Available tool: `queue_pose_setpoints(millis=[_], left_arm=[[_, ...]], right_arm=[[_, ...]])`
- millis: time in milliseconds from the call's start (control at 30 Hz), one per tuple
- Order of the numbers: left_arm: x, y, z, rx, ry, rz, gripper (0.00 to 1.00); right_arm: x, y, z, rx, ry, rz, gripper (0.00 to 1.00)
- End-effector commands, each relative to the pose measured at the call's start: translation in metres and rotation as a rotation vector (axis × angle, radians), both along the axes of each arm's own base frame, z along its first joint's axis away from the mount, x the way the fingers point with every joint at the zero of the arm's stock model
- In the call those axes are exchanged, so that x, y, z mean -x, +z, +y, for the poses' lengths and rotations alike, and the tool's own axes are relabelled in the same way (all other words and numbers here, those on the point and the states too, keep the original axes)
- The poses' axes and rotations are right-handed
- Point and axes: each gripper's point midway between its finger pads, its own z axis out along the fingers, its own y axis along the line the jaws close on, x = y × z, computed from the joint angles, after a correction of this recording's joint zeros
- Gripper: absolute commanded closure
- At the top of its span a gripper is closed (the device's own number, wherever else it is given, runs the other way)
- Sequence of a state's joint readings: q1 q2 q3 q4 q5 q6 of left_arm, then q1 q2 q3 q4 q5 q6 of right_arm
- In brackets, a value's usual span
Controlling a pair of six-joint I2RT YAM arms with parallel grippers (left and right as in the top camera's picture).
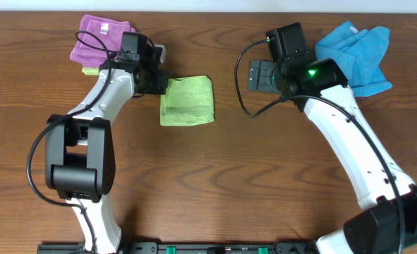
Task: Fold the cloth
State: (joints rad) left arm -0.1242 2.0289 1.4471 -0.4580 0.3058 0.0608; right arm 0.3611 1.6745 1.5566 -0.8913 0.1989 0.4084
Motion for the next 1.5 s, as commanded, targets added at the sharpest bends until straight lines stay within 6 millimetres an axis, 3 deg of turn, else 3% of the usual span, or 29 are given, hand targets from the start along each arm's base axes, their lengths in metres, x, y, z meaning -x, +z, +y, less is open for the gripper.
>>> queue_pose_setpoints(millis=[0, 267, 300, 333, 367, 400, 700, 800, 900, 1067, 1300, 1400, 1467], left_arm=[[-0.012, 0.018, 0.013, -0.057, 0.017, -0.068, 0.94], [-0.025, 0.025, 0.015, -0.072, 0.024, -0.132, 0.94], [-0.027, 0.027, 0.015, -0.070, 0.024, -0.141, 0.89], [-0.029, 0.028, 0.014, -0.067, 0.023, -0.148, 0.71], [-0.029, 0.028, 0.013, -0.061, 0.021, -0.153, 0.34], [-0.030, 0.029, 0.012, -0.058, 0.019, -0.155, 0.05], [-0.019, 0.026, 0.006, -0.028, -0.002, -0.110, 0.05], [0.007, 0.035, 0.018, -0.069, 0.024, -0.007, 0.05], [0.045, 0.068, 0.056, -0.202, 0.099, 0.065, 0.05], [0.109, 0.122, 0.083, -0.256, 0.113, 0.113, 0.05], [0.200, 0.169, 0.091, -0.241, 0.165, 0.114, 0.05], [0.248, 0.174, 0.089, -0.199, 0.216, 0.077, 0.05], [0.278, 0.167, 0.080, -0.125, 0.217, 0.050, 0.05]], right_arm=[[-0.002, 0.002, -0.006, 0.017, -0.006, -0.011, 0.01], [-0.003, 0.002, -0.006, 0.016, -0.006, -0.013, 0.01], [-0.003, 0.002, -0.006, 0.016, -0.006, -0.013, 0.01], [-0.003, 0.002, -0.006, 0.016, -0.006, -0.013, 0.01], [-0.003, 0.002, -0.006, 0.016, -0.006, -0.013, 0.01], [-0.003, 0.002, -0.006, 0.016, -0.006, -0.013, 0.01], [0.000, 0.000, -0.007, 0.020, -0.005, -0.001, 0.01], [0.010, -0.003, -0.015, 0.031, -0.015, 0.044, 0.01], [0.021, 0.005, -0.029, 0.058, 0.006, 0.058, 0.01], [0.031, 0.031, -0.024, 0.063, 0.210, 0.010, 0.01], [0.058, 0.052, -0.047, 0.071, 0.212, -0.013, 0.01], [0.077, 0.057, -0.056, 0.051, 0.240, -0.036, 0.01], [0.092, 0.057, -0.060, 0.018, 0.266, -0.056, 0.01]])
